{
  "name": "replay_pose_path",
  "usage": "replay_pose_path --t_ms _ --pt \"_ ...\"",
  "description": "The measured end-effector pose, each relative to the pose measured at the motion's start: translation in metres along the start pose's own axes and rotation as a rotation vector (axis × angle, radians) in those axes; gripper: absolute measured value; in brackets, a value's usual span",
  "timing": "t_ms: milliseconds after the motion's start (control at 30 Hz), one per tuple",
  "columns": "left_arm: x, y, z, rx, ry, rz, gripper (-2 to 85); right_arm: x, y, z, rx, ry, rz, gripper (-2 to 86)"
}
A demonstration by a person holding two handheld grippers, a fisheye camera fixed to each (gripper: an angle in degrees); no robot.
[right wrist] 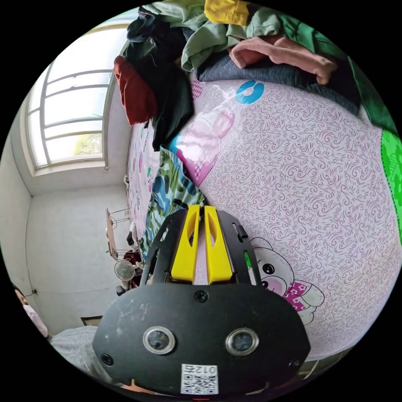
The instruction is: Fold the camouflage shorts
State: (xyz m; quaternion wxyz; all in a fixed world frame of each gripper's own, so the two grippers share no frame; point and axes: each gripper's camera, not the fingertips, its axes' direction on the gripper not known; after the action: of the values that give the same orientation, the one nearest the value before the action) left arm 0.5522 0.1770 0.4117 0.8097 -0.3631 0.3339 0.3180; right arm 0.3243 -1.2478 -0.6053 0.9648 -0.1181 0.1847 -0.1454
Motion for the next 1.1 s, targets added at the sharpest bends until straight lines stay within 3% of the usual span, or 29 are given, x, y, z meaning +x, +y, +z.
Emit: replay_pose_path --t_ms 300,600,867,1033,1100 --pt "-0.019 0.016 -0.024 -0.01 0.031 -0.023 0.0 0.007 -0.001 0.003 -0.021 -0.029 0.107 8.0" --pt "-0.06 0.048 -0.058 0.0 0.09 -0.076 -0.1 0.036 0.0 0.011 0.024 -0.006 0.108 0.4" --pt "-0.082 0.114 -0.113 0.089 0.242 -0.053 -0.1 0.112 0.072 -0.079 0.003 0.169 0.144 -0.5" --pt "-0.138 0.19 -0.153 0.167 0.266 -0.224 0.4 0.173 0.092 -0.109 0.074 0.187 0.199 0.7" --pt "-0.193 0.252 -0.165 0.174 0.227 -0.455 1.2 0.18 0.103 -0.118 0.121 0.215 0.202 1.3"
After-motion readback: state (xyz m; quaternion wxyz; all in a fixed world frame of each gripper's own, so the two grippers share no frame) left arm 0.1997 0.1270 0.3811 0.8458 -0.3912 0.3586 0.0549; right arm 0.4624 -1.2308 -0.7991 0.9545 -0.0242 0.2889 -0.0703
